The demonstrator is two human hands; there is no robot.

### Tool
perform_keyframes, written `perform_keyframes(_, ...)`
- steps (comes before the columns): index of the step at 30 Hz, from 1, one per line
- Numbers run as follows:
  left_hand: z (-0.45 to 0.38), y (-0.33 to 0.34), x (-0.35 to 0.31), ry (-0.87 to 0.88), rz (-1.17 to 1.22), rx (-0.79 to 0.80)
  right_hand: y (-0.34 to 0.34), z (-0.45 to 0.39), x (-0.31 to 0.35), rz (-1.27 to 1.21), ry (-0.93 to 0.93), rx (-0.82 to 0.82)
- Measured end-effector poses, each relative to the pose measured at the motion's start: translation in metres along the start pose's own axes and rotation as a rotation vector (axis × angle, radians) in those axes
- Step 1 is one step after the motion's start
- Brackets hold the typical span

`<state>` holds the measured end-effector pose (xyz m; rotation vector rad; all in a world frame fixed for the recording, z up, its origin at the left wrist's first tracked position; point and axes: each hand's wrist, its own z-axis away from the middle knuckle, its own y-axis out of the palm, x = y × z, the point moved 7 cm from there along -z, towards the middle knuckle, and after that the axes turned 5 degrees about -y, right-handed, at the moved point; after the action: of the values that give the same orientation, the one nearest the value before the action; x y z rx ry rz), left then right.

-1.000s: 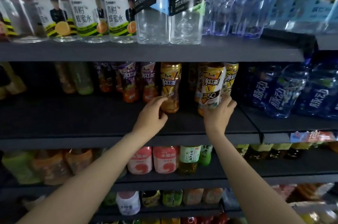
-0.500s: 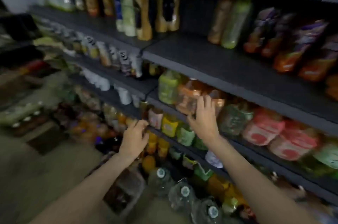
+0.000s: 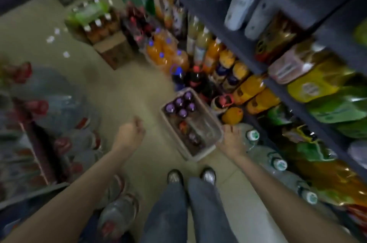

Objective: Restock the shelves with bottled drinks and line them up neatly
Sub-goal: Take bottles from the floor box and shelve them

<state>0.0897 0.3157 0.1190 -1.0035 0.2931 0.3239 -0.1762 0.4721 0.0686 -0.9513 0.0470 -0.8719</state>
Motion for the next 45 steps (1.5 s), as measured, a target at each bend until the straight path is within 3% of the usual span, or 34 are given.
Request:
perform_keyframes(7, -0.125, 0.167, 0.032, 0.114, 0.131, 0.139, 0.193, -0.158, -0.045, -0.078, 0.080, 0.140)
perform_keyframes(10, -0.179, 0.242, 0.058, 0.126, 0.289, 0.092, 0.275, -0.228, -0.071, 0.078, 0.018, 0.214)
perform_keyframes(13, -0.219, 0.302, 0.085, 0.244, 0.328, 0.067, 0.339, -0.295, -0.092, 0.177, -0.002, 0.262)
perform_keyframes(19, -0.260, 0.363, 0.121, 0.291, 0.353, -0.037, 0.405, -0.366, -0.122, 0.235, 0.074, 0.265)
perform_keyframes(23, -0.253, 0.358, 0.115, 0.316, 0.327, -0.010, 0.392, -0.359, -0.119, 0.097, 0.096, 0.252)
perform_keyframes(27, -0.244, 0.344, 0.102, 0.255, 0.236, 0.053, 0.326, -0.334, -0.089, 0.069, 0.074, 0.217)
perform_keyframes(29, -0.238, 0.336, 0.089, 0.213, 0.199, 0.105, 0.282, -0.321, -0.059, 0.200, -0.050, 0.216)
perform_keyframes(32, -0.224, 0.340, 0.062, 0.265, 0.106, 0.335, 0.230, -0.294, -0.015, 0.393, -0.307, 0.250)
perform_keyframes(36, -0.208, 0.348, 0.041, 0.335, 0.047, 0.554, 0.170, -0.255, 0.032, 0.406, -0.554, 0.205)
perform_keyframes(41, -0.205, 0.320, 0.036, 0.193, 0.482, 0.493, 0.121, -0.237, 0.072, 0.043, -0.655, 0.236)
perform_keyframes(43, -0.209, 0.305, 0.047, 0.149, 0.496, 0.429, 0.128, -0.251, 0.072, -0.367, -0.598, 0.333)
perform_keyframes(45, -0.214, 0.296, 0.071, 0.024, 0.466, 0.368, 0.149, -0.280, 0.056, -0.745, -0.403, 0.338)
